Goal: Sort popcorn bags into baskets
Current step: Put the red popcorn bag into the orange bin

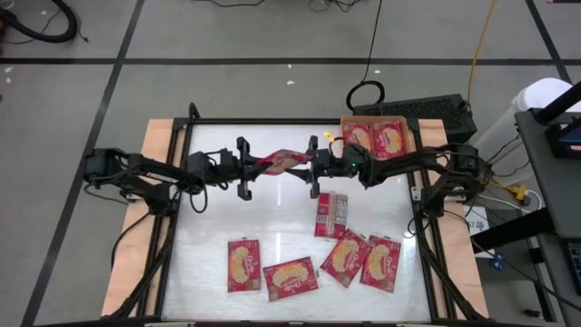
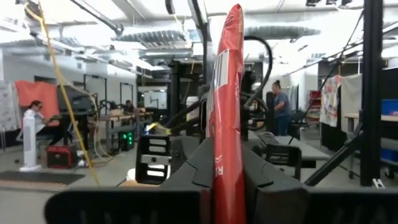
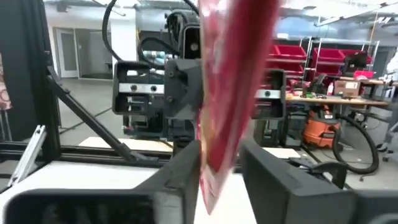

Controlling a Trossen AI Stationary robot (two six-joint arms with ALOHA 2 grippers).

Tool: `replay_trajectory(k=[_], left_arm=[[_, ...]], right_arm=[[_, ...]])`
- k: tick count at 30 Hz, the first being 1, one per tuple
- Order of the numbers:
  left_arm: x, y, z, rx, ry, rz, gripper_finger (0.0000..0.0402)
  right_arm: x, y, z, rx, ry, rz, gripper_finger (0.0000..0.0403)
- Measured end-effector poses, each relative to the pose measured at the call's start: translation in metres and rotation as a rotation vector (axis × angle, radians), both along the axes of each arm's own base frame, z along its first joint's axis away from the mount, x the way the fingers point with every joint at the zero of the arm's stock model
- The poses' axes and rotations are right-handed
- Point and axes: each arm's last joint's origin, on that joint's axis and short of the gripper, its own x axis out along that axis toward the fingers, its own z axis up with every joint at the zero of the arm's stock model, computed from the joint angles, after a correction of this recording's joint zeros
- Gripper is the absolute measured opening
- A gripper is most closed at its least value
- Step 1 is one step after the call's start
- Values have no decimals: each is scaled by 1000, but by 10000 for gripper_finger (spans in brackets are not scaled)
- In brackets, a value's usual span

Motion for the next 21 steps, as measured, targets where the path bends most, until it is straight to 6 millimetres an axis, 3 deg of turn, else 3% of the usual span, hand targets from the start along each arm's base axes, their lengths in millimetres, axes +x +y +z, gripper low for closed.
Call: replay_trajectory(k=[6, 14, 21], left_arm=[[1, -1, -4, 33, 44, 13, 73], [4, 1, -13, -5, 136, 52, 120], [5, 4, -25, -83, 252, 131, 174]], right_arm=[[-12, 3, 10, -11, -17, 0, 16], [-22, -2, 13, -1, 79, -21, 29], [-59, -6, 42, -71, 261, -64, 8]])
